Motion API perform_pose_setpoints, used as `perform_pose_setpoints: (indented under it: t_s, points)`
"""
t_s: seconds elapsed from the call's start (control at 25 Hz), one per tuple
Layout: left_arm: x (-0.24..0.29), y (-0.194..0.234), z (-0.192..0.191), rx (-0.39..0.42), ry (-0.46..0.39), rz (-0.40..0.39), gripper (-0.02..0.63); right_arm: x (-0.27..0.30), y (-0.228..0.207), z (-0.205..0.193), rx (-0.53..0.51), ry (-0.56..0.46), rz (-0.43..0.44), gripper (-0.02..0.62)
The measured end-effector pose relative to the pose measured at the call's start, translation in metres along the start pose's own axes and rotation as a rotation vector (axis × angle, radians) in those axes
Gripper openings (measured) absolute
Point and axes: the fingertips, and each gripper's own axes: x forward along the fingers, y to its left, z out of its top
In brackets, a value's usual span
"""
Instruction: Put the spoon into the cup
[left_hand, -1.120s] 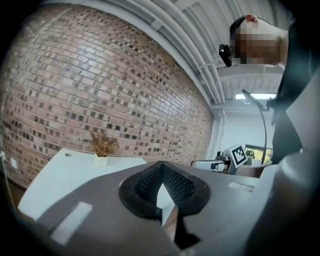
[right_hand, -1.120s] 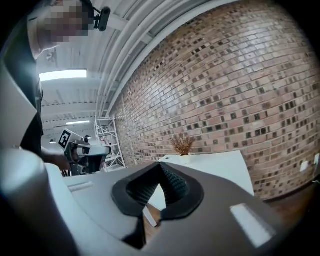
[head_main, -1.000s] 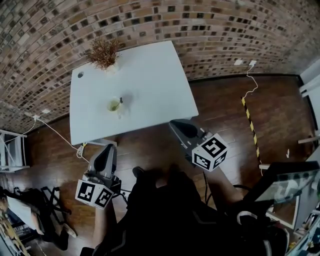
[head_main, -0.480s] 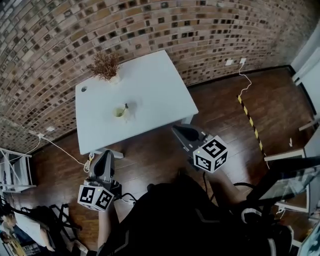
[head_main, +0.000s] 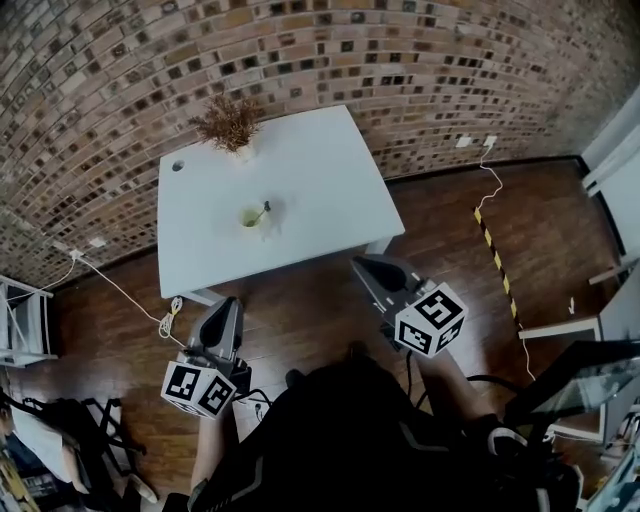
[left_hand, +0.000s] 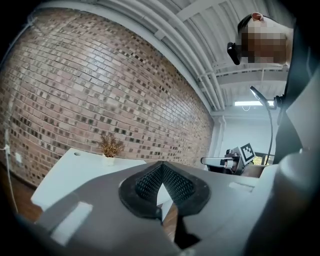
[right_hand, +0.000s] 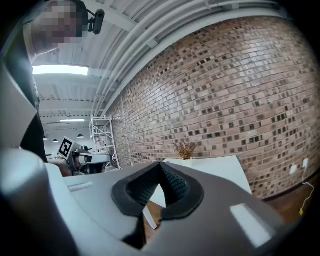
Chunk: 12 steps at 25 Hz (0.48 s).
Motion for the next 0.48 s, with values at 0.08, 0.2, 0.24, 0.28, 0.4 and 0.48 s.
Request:
perform_pose_setpoints:
  t_s: [0.08,0.2,0.24,0.28,0.4,0.48]
  points:
    - [0.001,0.002,0.001,0.003,-0.001,0.004,-0.006,0.001,0.0,-0.001,-0.005,0.004,0.002,0.006]
    - [0.001,0.004,0.002,0.005,0.003,0.009,-0.006,0.004,-0.002,-0.001,-0.007,0.003,0.003,0.006]
    - [0.001,0.005,0.002,0.007,0.004,0.011,-0.006,0.004,-0.004,0.0,-0.005,0.003,0.002,0.006]
    - [0.002,0.004,0.002,0.009,0.006,0.012,-0.006,0.004,-0.006,0.0,-0.004,0.002,0.001,0.006]
    - [0.007,0.002,0.001,0.014,0.012,0.013,-0.006,0.004,-0.013,0.003,-0.008,-0.001,0.001,0.006]
    - [0.01,0.002,0.0,0.018,0.019,0.014,-0.006,0.004,-0.017,0.004,-0.009,-0.003,0.001,0.006]
